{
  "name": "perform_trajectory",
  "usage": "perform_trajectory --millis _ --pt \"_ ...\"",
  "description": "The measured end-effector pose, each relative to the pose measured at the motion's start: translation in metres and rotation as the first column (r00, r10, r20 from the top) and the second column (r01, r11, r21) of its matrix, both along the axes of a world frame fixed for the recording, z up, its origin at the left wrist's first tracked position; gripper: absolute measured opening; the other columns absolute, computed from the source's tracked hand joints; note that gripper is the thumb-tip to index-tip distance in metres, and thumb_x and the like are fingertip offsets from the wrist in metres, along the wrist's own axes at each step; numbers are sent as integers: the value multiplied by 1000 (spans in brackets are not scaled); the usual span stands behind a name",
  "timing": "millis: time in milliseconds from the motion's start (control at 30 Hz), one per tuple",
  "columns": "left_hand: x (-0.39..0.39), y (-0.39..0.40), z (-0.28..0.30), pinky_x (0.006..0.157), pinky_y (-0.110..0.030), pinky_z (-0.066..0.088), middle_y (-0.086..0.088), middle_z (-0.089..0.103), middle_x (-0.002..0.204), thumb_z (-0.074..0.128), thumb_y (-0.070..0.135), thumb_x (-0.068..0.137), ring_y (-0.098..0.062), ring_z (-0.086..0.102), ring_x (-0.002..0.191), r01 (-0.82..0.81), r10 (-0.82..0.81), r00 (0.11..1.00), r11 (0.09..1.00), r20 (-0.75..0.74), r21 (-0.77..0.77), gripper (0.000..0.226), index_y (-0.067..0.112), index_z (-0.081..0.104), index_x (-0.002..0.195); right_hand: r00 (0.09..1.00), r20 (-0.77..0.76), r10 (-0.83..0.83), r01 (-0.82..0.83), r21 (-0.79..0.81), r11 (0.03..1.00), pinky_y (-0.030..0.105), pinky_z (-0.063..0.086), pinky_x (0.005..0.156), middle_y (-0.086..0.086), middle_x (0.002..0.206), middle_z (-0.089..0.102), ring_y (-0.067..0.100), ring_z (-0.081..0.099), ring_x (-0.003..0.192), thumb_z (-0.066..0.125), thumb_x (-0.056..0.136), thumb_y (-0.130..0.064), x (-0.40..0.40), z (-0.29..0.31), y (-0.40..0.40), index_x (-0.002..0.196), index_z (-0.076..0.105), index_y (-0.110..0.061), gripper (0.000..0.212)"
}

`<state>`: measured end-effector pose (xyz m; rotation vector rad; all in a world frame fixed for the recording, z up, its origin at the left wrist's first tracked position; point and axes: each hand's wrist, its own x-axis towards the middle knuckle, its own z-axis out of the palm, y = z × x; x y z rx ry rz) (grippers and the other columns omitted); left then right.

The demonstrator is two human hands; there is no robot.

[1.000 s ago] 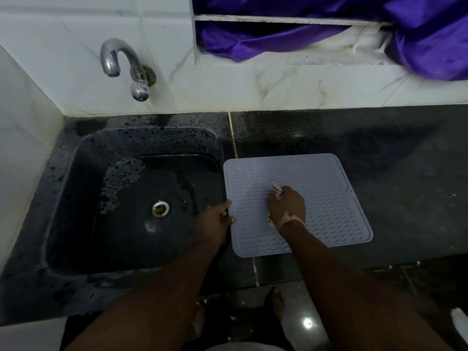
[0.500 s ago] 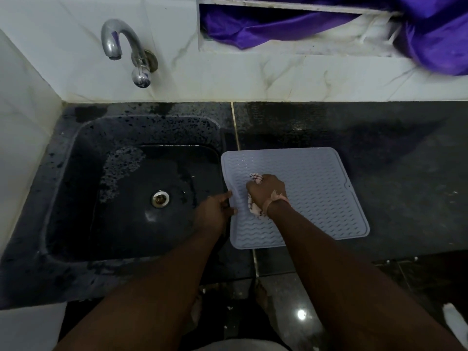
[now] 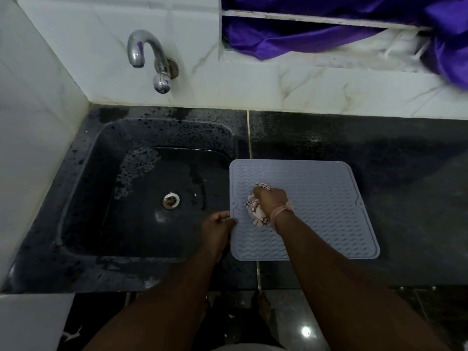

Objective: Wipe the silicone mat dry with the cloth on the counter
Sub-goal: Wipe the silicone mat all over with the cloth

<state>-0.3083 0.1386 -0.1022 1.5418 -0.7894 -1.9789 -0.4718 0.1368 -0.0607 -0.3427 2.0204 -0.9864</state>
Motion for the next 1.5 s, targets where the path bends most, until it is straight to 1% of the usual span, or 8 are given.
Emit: perform_trajectory --millis 300,467,600,833,1033,1167,1267,1500 --pt "7 2 2 63 -29 59 -19 74 106 64 0 94 -28 74 89 34 -30 998 996 -59 80 19 1 68 112 963 256 89 -104 46 994 27 54 65 5 77 74 21 69 73 64 82 -31 37 4 -21 78 72 -8 25" --pt "2 -4 18 56 -29 58 -19 72 94 55 -5 96 -26 72 74 -17 20 1000 995 -23 98 18 -1 65 111 531 843 87 165 -204 965 35 54 84 18 105 73 26 69 94 54 93 -20 14 18 -8 99 73 -1 27" --pt "-12 -17 26 81 -40 59 -22 70 104 54 -4 94 -31 67 91 -77 108 953 990 284 -121 21 4 67 109 450 893 2 392 -200 898 28 56 64 12 109 71 24 70 75 56 92 -29 -42 24 21 119 64 -3 38" --pt "-51 -12 51 97 -43 55 -12 73 105 61 7 95 -27 68 100 35 74 941 949 330 -314 14 7 73 101 526 845 93 353 -317 881 29 50 67 11 91 70 20 59 73 66 90 -39 -70 18 62 97 73 -3 38" --pt "-97 10 66 79 -35 58 -13 76 99 72 24 92 -20 70 82 277 -291 955 946 -63 -167 25 6 74 109 454 880 140 370 -329 869 33 58 75 17 106 67 25 66 89 55 98 -30 -73 10 81 115 63 2 38" --pt "-118 19 65 80 -33 60 -16 76 102 79 4 81 -27 72 93 278 -295 955 925 -29 -260 28 0 73 108 707 707 -17 296 -273 915 41 53 94 21 113 69 30 67 100 51 102 -33 -79 9 80 120 63 5 43" --pt "-124 21 63 79 -36 62 -16 77 95 81 6 80 -28 74 91 162 -172 984 972 -48 -170 24 0 74 102 966 256 -25 101 -290 952 40 58 92 9 110 73 22 72 99 73 86 -45 -85 13 86 116 65 -13 45" --pt "-135 29 49 92 -42 57 -9 75 101 64 21 97 -28 70 99 370 -285 914 878 288 -304 17 11 75 105 994 -104 -42 22 -187 982 26 54 66 2 81 70 20 68 79 82 75 -29 -136 14 105 81 63 -16 24"
